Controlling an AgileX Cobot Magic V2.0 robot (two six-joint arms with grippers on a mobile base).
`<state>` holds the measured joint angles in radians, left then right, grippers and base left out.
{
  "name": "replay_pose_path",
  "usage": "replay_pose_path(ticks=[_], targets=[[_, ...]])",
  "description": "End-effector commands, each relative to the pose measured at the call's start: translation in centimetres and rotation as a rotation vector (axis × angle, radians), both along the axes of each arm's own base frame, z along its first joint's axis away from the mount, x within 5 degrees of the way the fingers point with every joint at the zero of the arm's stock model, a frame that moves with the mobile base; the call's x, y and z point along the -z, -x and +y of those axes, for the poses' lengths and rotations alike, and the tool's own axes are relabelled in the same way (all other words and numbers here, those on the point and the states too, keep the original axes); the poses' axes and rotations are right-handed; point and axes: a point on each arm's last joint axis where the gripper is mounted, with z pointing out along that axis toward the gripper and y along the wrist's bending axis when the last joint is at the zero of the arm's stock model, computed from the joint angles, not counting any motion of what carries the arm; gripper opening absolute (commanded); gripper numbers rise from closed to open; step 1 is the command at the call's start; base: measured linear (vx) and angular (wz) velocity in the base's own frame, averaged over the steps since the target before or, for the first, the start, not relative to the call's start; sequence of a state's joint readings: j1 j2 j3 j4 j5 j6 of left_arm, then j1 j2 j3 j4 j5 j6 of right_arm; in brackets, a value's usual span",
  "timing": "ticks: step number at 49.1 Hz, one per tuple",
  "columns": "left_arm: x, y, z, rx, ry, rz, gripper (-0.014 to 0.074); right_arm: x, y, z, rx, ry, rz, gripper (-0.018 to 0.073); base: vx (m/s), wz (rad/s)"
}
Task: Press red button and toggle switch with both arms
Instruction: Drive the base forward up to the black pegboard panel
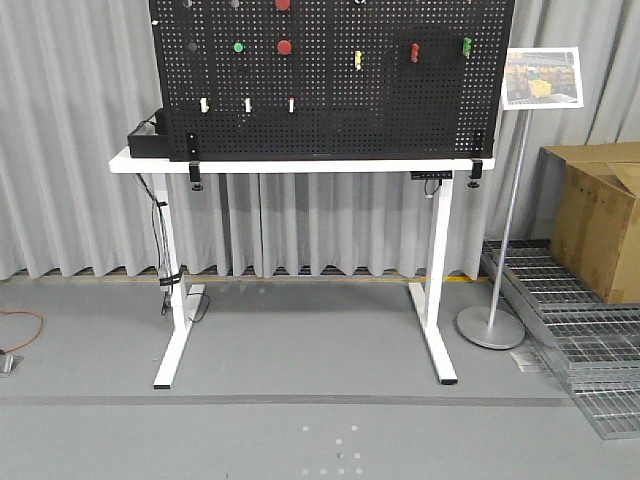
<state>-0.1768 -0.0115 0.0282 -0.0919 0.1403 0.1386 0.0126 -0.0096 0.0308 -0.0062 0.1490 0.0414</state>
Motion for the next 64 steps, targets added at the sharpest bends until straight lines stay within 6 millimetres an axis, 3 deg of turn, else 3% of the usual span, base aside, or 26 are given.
replay_pose_path(ticks=[1,41,64], targets=[[0.3,-0.05,0.07,-0.01,0.02,-0.063,0.0002,-0.48,0.04,-0.04,0.006,0.014,-0.091,-0.0003,0.0,-0.01],[0.3,-0.05,0.07,-0.01,0.02,-0.063,0.0002,-0.48,0.04,-0.04,0.006,0.014,-0.091,-0.0003,0.01,0.0],[0.3,-0.05,0.07,-0.01,0.02,-0.063,0.0002,-0.48,0.04,-0.04,0.006,0.014,-0.091,-0.0003,0.24,-0.06]])
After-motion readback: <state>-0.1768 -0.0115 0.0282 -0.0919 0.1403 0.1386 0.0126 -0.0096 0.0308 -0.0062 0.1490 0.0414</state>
